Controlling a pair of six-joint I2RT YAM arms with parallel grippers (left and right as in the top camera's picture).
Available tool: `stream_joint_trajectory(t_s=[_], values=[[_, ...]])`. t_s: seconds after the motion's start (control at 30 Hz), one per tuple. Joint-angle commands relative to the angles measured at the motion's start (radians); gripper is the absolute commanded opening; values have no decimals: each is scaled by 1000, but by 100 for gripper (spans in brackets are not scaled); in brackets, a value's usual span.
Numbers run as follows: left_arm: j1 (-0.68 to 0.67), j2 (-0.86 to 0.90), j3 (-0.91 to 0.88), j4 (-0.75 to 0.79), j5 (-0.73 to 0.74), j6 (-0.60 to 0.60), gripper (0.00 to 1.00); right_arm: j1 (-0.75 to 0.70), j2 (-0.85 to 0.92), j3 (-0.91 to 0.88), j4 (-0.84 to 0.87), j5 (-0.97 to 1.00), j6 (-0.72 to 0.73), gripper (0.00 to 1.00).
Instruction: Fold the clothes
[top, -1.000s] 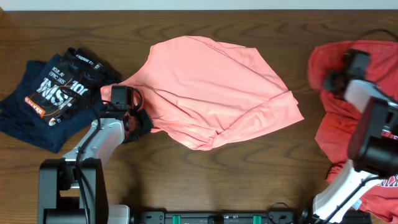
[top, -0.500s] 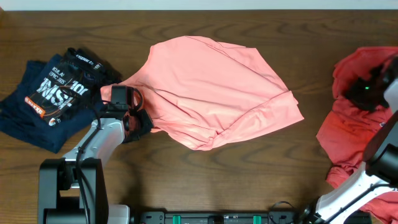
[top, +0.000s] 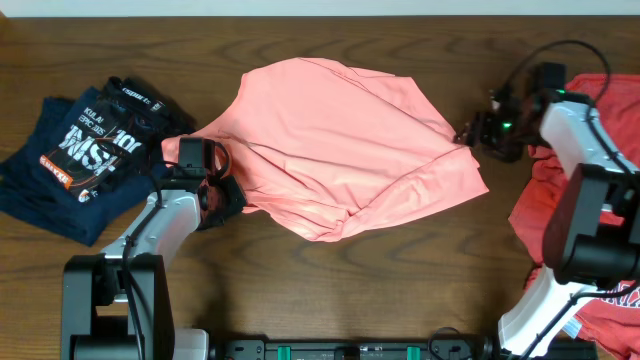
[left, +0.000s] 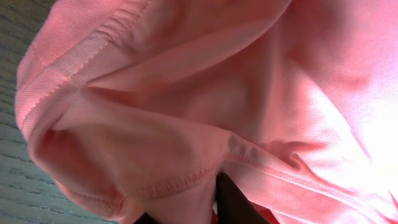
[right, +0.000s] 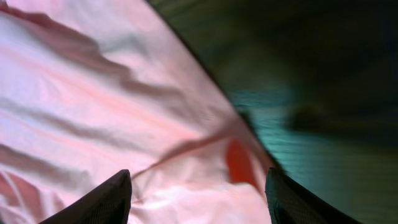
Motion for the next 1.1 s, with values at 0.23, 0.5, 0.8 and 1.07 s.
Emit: stream_joint_trajectory(t_s=[0.23,0.5,0.8,1.07], values=[[0,12,-7,0,-13,-1,19,121,-21,-6,5,266,77,69],[0,12,-7,0,-13,-2,18,121,-21,-8,5,267,88,20],[0,12,-7,0,-13,-2,18,121,-21,-39,-9,285,88,1],[0,9,12,3,-13,47,6,108,-60,-39,-94,381,120,1]])
